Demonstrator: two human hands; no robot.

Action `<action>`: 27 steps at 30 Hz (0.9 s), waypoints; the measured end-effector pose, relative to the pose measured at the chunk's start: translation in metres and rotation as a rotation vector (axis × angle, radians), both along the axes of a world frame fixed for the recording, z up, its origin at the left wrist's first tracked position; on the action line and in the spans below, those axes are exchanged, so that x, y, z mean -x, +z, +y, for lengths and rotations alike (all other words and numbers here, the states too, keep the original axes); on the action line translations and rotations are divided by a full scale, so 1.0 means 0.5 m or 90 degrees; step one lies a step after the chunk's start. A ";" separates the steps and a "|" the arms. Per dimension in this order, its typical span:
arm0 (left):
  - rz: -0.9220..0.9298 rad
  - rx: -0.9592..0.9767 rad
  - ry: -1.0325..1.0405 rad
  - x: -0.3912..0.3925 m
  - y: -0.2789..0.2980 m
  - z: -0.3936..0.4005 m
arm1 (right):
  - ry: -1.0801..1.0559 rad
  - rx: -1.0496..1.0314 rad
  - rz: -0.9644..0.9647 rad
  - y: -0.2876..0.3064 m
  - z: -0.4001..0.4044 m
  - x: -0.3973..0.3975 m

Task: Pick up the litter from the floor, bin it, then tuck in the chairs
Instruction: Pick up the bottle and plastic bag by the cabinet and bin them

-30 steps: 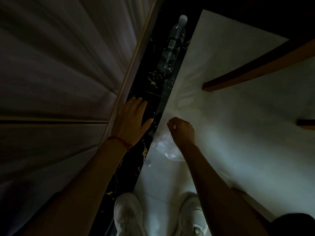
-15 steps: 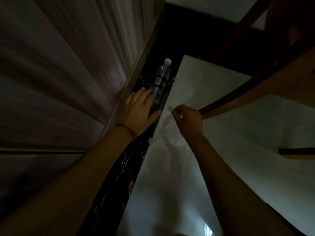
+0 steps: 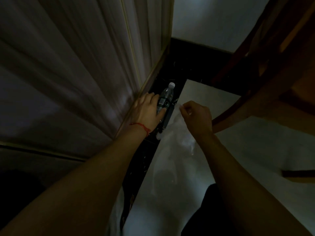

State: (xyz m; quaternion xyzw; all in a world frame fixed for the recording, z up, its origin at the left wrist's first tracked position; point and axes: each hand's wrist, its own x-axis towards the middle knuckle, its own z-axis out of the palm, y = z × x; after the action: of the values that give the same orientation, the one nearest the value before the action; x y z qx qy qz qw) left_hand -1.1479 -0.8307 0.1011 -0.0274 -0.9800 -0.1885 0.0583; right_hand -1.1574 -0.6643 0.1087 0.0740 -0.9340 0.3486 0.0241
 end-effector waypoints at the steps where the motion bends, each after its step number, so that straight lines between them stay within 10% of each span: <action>1: 0.003 -0.004 -0.002 0.009 -0.010 -0.001 | 0.001 -0.005 0.004 -0.002 0.000 0.008; 27: -0.212 -0.093 0.061 0.183 -0.342 -0.004 | -0.126 0.054 -0.025 -0.194 0.010 0.087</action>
State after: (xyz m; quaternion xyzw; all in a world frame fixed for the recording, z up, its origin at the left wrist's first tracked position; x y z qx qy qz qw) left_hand -1.2397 -0.8327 -0.0701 0.0551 -0.9599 -0.2580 -0.0944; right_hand -1.2008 -0.6592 0.0118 -0.0266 -0.9214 0.3854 0.0432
